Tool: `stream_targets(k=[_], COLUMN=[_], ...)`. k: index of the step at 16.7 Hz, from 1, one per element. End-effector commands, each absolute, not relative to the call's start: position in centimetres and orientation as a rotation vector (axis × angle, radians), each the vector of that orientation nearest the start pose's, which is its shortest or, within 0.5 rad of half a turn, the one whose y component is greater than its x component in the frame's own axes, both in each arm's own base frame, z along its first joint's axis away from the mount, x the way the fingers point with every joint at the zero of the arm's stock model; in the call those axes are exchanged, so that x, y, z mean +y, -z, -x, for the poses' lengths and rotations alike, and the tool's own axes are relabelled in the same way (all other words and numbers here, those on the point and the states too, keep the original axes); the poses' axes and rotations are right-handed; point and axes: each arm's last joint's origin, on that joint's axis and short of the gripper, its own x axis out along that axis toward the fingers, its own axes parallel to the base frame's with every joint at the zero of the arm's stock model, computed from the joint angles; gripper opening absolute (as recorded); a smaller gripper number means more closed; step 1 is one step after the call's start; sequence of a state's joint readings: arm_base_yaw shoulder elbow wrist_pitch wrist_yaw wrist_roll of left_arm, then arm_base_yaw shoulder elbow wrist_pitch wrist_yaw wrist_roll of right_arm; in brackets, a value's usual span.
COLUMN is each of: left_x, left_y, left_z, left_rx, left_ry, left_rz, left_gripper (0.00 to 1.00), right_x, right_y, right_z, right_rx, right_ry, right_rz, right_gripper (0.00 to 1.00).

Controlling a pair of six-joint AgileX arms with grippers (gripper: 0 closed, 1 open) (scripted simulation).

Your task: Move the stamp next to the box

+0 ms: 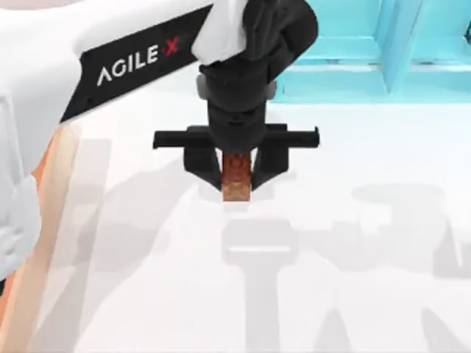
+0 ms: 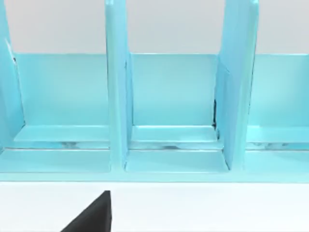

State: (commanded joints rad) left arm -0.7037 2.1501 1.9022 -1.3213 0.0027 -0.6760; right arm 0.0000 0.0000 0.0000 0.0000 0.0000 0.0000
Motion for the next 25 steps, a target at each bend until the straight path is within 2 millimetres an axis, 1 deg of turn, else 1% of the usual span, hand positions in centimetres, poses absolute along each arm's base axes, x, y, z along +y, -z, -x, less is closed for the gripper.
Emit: stream_targets(k=[2, 4, 5, 6, 7, 8, 9, 14, 17, 22, 23, 25], left_x=[-20.5, -15.0, -12.9, -11.2, -10.0, -9.2, -8.8, -9.0, -8.9, -8.8, -8.8, -8.8], left_y=[-23.5, -24.8, -25.3, -25.7, -26.0, -26.2, -26.3, -26.2, -24.6, -20.4, -20.0, -19.8], left_z=[-34.6, -35.2, -35.1, -34.8, -34.5, -34.3, -34.1, -34.2, -34.3, -34.2, -34.1, -34.1], left_rx=[1.572, 1.573, 1.573, 1.572, 1.571, 1.57, 1.57, 1.57, 1.567, 1.569, 1.57, 1.57], left_ry=[0.013, 0.013, 0.014, 0.014, 0.015, 0.015, 0.016, 0.018, 0.018, 0.017, 0.016, 0.016], left_rz=[-0.016, -0.016, -0.016, -0.016, -0.016, -0.016, -0.016, -0.021, -0.018, -0.015, -0.016, -0.016], left_gripper=[0.0, 0.0, 0.0, 0.0, 0.0, 0.0, 0.0, 0.0, 0.0, 0.0, 0.0, 0.0], right_x=[-0.1, -0.1, -0.1, -0.1, -0.1, -0.1, -0.1, -0.1, -0.1, -0.1, -0.1, -0.1], right_y=[-16.0, -16.0, -16.0, -16.0, -16.0, -16.0, -16.0, -16.0, -16.0, -16.0, -16.0, -16.0], right_z=[-10.6, -10.6, -10.6, -10.6, -10.6, -10.6, -10.6, -10.6, -10.6, -10.6, -10.6, -10.6], right_rx=[0.0, 0.0, 0.0, 0.0, 0.0, 0.0, 0.0, 0.0, 0.0, 0.0, 0.0, 0.0], right_ry=[0.0, 0.0, 0.0, 0.0, 0.0, 0.0, 0.0, 0.0, 0.0, 0.0, 0.0, 0.0], right_rz=[0.0, 0.0, 0.0, 0.0, 0.0, 0.0, 0.0, 0.0, 0.0, 0.0, 0.0, 0.0], right_gripper=[1.0, 1.0, 1.0, 1.0, 1.0, 1.0, 1.0, 1.0, 1.0, 1.0, 1.0, 1.0])
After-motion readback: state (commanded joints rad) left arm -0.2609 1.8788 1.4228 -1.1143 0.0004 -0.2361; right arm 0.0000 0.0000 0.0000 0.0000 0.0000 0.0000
